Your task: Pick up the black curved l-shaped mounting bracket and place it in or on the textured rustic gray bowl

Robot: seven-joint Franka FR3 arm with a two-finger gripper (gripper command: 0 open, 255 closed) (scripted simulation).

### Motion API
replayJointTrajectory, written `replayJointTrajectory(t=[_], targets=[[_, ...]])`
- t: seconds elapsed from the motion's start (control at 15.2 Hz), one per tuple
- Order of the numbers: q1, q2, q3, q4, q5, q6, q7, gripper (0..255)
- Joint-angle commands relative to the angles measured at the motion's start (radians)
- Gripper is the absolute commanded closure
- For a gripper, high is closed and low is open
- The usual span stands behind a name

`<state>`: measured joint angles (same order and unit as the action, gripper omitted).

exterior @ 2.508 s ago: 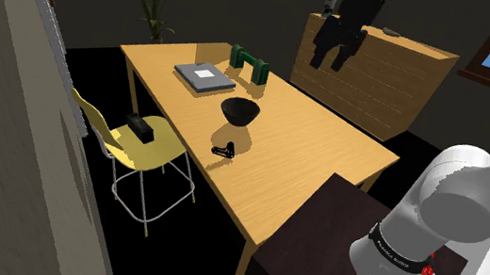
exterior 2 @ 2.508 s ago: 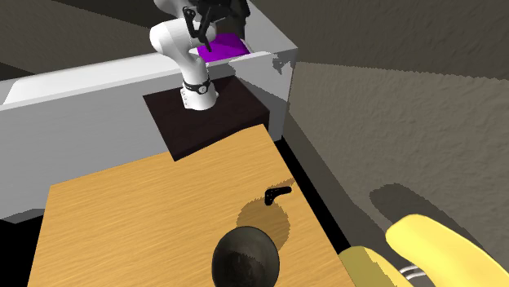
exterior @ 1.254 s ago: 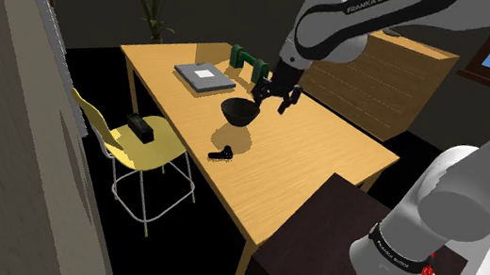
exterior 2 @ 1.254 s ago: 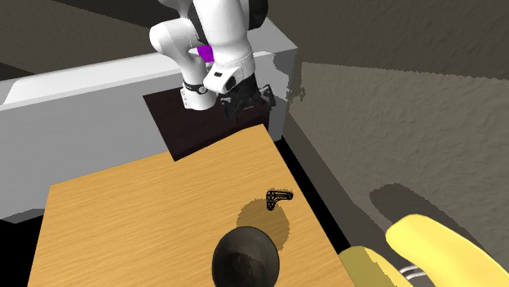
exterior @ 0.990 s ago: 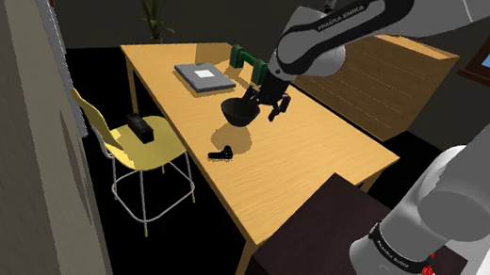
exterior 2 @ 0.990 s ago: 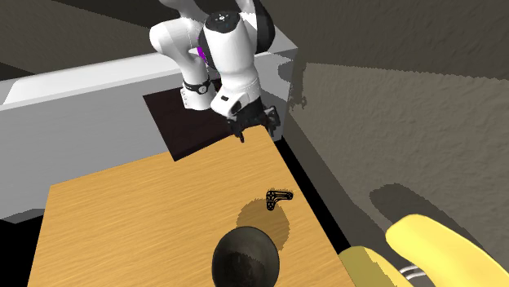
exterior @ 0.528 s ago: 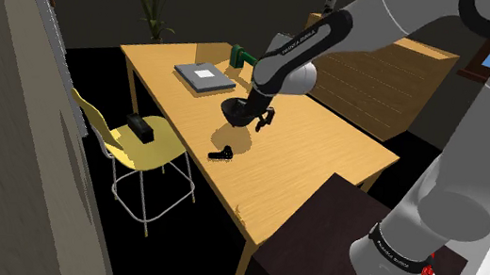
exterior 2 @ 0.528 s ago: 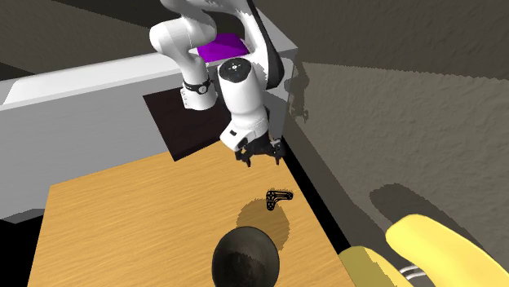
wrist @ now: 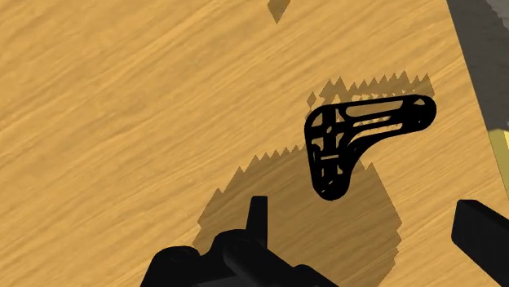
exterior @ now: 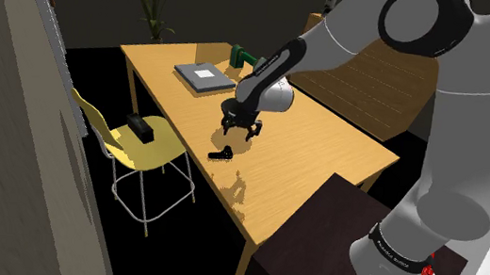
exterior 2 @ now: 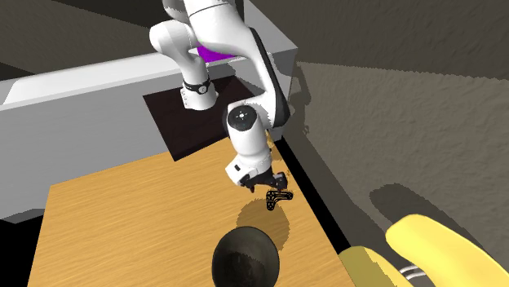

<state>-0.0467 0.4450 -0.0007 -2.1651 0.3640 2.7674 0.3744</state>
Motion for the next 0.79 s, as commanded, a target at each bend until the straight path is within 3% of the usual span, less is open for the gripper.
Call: replayJointTrajectory(t=[0.0, 0.73], targets=[[-0.001, 0.065, 0.001, 0.047, 0.011, 0.021, 0.014, 0], [-0.010, 0.172, 0.024, 0.100, 0.028, 0.077, -0.001, 0]])
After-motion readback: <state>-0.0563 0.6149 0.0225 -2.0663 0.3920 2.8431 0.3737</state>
